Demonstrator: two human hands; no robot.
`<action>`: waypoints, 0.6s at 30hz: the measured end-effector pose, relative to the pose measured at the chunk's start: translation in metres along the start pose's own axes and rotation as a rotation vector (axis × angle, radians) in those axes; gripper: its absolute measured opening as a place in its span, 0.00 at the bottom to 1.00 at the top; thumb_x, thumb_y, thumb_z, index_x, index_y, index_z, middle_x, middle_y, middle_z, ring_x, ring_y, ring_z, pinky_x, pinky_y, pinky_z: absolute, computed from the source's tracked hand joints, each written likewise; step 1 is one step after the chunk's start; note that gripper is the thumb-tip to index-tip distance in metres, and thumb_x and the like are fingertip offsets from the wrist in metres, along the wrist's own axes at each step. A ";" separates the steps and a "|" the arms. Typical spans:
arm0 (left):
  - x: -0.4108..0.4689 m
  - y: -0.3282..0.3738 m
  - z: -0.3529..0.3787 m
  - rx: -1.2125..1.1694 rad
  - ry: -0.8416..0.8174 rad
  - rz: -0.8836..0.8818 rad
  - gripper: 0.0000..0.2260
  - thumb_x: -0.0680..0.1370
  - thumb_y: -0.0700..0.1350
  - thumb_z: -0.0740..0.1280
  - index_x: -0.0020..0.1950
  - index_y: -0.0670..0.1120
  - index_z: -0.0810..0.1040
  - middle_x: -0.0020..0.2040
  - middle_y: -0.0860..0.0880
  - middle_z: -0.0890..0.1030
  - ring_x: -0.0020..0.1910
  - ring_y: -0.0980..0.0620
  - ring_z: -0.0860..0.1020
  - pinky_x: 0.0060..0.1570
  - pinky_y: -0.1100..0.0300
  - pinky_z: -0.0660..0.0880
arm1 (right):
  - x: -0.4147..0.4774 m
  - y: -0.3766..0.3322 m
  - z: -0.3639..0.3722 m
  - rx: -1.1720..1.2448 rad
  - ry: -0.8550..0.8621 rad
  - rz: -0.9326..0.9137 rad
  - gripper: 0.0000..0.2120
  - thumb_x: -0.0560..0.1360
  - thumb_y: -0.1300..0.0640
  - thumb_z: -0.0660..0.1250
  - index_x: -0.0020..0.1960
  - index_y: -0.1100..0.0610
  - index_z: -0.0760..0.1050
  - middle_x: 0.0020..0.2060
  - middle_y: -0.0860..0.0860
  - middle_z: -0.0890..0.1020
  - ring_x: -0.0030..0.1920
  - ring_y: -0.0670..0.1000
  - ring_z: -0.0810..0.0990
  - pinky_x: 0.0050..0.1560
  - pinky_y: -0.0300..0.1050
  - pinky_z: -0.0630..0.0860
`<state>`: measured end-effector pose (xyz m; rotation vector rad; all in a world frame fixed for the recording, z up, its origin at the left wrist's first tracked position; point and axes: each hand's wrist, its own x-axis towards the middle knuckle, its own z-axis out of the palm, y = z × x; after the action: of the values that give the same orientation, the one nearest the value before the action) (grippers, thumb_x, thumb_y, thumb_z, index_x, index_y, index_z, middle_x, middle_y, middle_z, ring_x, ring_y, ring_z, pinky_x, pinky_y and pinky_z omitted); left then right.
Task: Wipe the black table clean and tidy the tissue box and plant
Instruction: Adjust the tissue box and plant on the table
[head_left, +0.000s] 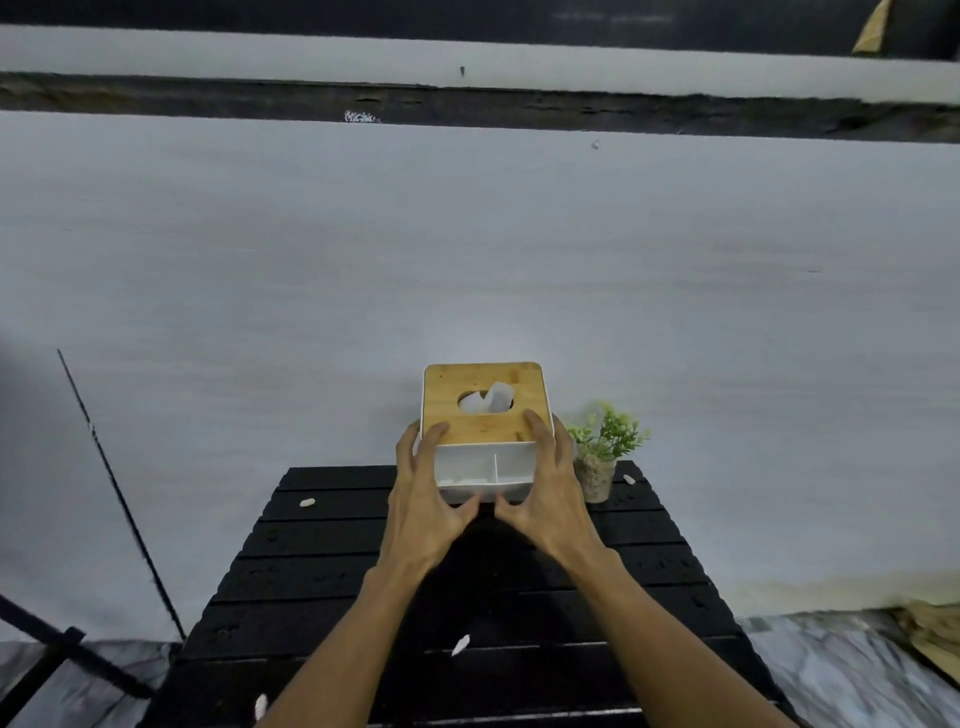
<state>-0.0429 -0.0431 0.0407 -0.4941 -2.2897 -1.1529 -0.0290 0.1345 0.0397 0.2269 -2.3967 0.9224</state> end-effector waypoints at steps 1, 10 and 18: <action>0.000 -0.001 0.004 0.004 -0.016 -0.008 0.41 0.65 0.52 0.79 0.73 0.55 0.61 0.74 0.52 0.58 0.61 0.55 0.69 0.54 0.51 0.78 | -0.001 0.005 0.000 0.001 -0.009 0.010 0.52 0.67 0.53 0.79 0.81 0.50 0.51 0.77 0.57 0.54 0.63 0.46 0.66 0.56 0.39 0.72; 0.001 -0.020 0.028 0.023 -0.142 -0.095 0.43 0.63 0.53 0.79 0.73 0.54 0.61 0.72 0.53 0.59 0.56 0.57 0.68 0.54 0.51 0.77 | -0.003 0.035 0.016 0.046 -0.112 0.126 0.56 0.63 0.43 0.81 0.80 0.52 0.52 0.74 0.55 0.57 0.68 0.58 0.71 0.57 0.44 0.73; 0.008 -0.030 0.038 0.033 -0.198 -0.151 0.42 0.63 0.52 0.78 0.72 0.54 0.61 0.70 0.54 0.61 0.60 0.52 0.71 0.54 0.52 0.75 | 0.000 0.040 0.016 0.052 -0.187 0.202 0.58 0.61 0.41 0.80 0.80 0.51 0.50 0.73 0.54 0.58 0.69 0.57 0.69 0.60 0.49 0.73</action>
<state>-0.0760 -0.0286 0.0080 -0.4470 -2.5496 -1.1814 -0.0497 0.1537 0.0073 0.0954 -2.6061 1.0986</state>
